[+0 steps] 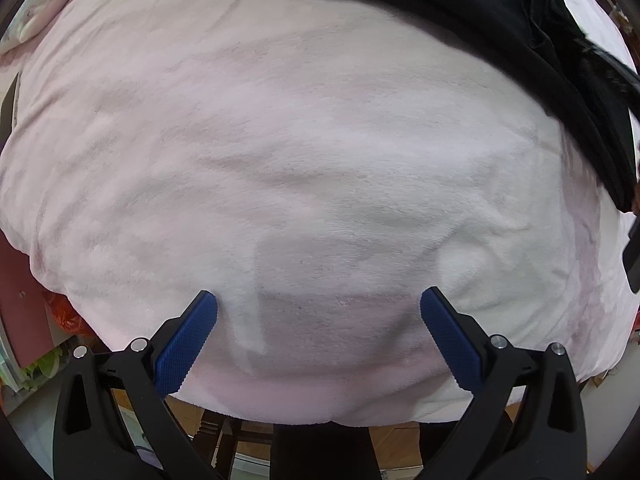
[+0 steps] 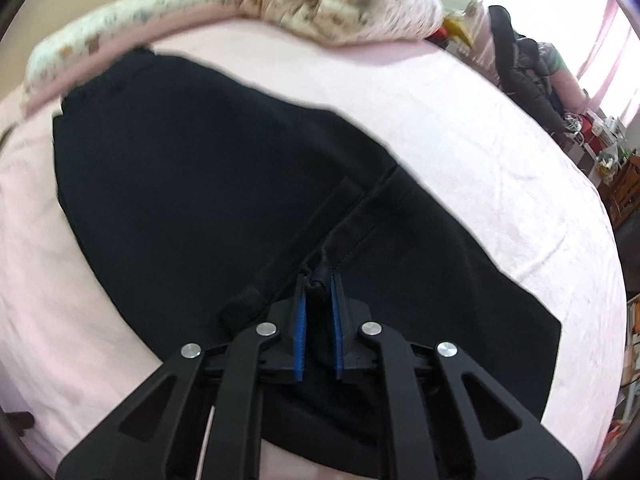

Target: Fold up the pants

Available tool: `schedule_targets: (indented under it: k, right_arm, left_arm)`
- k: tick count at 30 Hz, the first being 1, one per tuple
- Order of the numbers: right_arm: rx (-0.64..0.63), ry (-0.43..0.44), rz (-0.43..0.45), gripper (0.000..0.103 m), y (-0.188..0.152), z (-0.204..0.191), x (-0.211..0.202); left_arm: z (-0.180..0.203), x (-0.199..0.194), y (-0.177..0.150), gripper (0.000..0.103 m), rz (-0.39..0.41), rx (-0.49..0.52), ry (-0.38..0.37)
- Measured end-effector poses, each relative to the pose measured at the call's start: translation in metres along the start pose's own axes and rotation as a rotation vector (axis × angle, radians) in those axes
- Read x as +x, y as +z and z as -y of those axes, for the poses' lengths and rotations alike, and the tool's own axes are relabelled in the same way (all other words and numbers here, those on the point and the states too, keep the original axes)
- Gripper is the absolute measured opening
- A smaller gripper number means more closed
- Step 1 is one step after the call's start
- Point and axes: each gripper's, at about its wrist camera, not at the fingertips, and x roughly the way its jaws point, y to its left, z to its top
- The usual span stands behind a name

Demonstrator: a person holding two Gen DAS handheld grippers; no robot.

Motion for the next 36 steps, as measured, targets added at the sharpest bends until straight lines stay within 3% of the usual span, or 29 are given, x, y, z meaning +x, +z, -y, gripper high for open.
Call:
schedule_targets:
  k: [4,12,16,18,19,20,22,25,28,32,34,36]
  right_arm:
    - [0.017,0.026,0.042,0.01,0.007,-0.001,-0.017]
    - [-0.016,0.098,-0.008,0.01,0.004,-0.029,-0.01]
    - [-0.038,0.09,-0.045,0.011,0.005,-0.046,0.006]
    - [-0.036,0.085,-0.103,0.016,0.004,-0.048,0.019]
    - [-0.032,0.083,-0.101,0.023,0.004,-0.047,0.018]
    - [-0.023,0.084,-0.098,0.039,0.005,-0.046,0.014]
    - [-0.006,0.106,-0.09,0.055,0.004,-0.043,0.005]
    - [0.051,0.185,0.001,0.05,0.003,-0.026,-0.026]
    - [0.164,0.172,0.067,0.033,0.006,-0.001,-0.041]
    - [0.299,0.112,0.009,0.026,0.011,0.029,-0.017]
    - [0.268,0.082,-0.027,0.026,0.013,0.025,-0.001]
    - [0.199,0.074,-0.126,0.026,0.011,0.009,0.022]
  left_arm:
    - [0.004,0.0,-0.001,0.102,0.007,-0.005,-0.01]
    - [0.01,0.002,0.003,0.102,0.011,0.007,-0.008]
    - [0.018,-0.001,0.008,0.102,0.006,-0.002,-0.007]
    - [0.016,-0.007,0.014,0.102,0.006,-0.009,-0.006]
    - [0.016,-0.008,0.017,0.102,0.009,-0.014,-0.01]
    - [0.013,-0.01,0.02,0.102,0.014,-0.018,-0.012]
    - [0.007,-0.013,0.021,0.102,0.032,-0.034,-0.018]
    - [-0.009,-0.023,0.034,0.102,0.059,-0.093,-0.065]
    - [-0.03,-0.032,0.051,0.102,0.109,-0.185,-0.149]
    - [-0.055,-0.043,0.071,0.102,0.176,-0.294,-0.252]
    - [-0.068,-0.051,0.081,0.102,0.23,-0.344,-0.297]
    - [-0.076,-0.055,0.092,0.102,0.251,-0.351,-0.301]
